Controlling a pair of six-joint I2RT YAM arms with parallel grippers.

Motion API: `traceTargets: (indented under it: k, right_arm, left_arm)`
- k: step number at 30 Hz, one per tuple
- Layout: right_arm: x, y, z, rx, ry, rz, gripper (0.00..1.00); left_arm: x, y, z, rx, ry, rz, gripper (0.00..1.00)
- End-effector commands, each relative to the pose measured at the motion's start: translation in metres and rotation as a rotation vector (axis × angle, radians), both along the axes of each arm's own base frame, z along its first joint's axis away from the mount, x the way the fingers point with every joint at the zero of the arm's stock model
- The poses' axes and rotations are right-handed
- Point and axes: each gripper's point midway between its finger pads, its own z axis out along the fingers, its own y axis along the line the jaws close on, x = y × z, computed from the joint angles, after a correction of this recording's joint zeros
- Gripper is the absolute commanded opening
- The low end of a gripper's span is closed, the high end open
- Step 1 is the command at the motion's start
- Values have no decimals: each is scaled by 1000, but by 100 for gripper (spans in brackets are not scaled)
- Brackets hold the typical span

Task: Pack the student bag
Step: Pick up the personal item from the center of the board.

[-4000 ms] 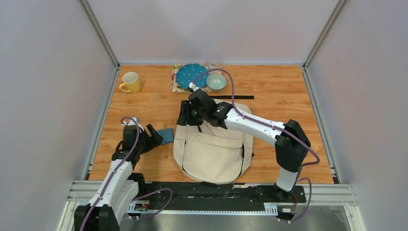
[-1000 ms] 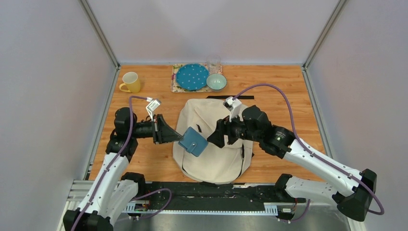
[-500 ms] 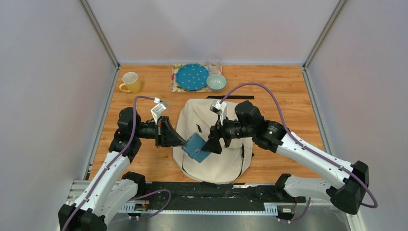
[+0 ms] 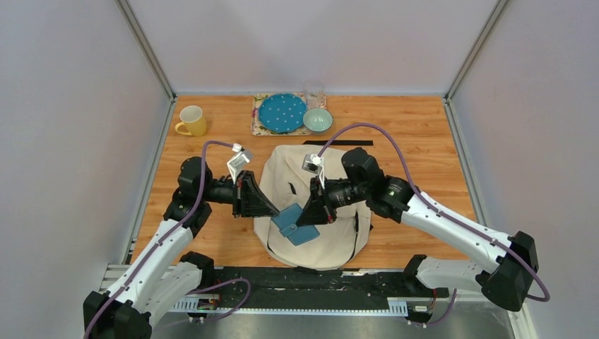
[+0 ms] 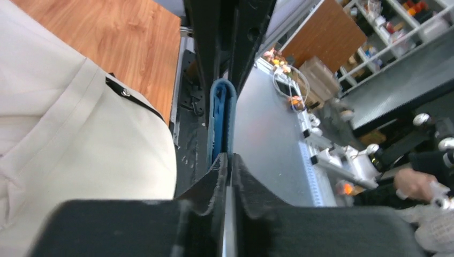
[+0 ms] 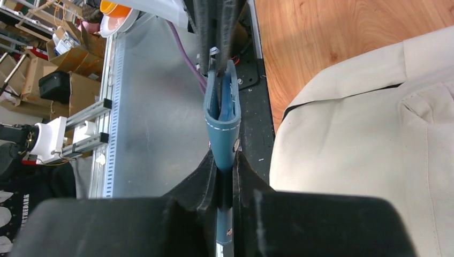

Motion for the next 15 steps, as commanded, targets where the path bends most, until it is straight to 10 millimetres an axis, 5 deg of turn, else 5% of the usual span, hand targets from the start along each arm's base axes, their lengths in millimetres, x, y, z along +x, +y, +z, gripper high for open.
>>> traceTargets:
  k: [1,3,7,15]
  right_arm:
    - [-7,-3,19,80,-19,6,4]
    - [-3,-7,18,79,-23,-49,2]
    - [11,-14,6,42,29,-211,0]
    - [48,-32,4,111,122,-586,0]
  left_arm:
    - [28,-3,-3,63,-3,149,32]
    - [49,-2,-24,145,57,275,52]
    - [76,5,-43,206,126,461,71]
    - [78,8,-47,21,214,591,77]
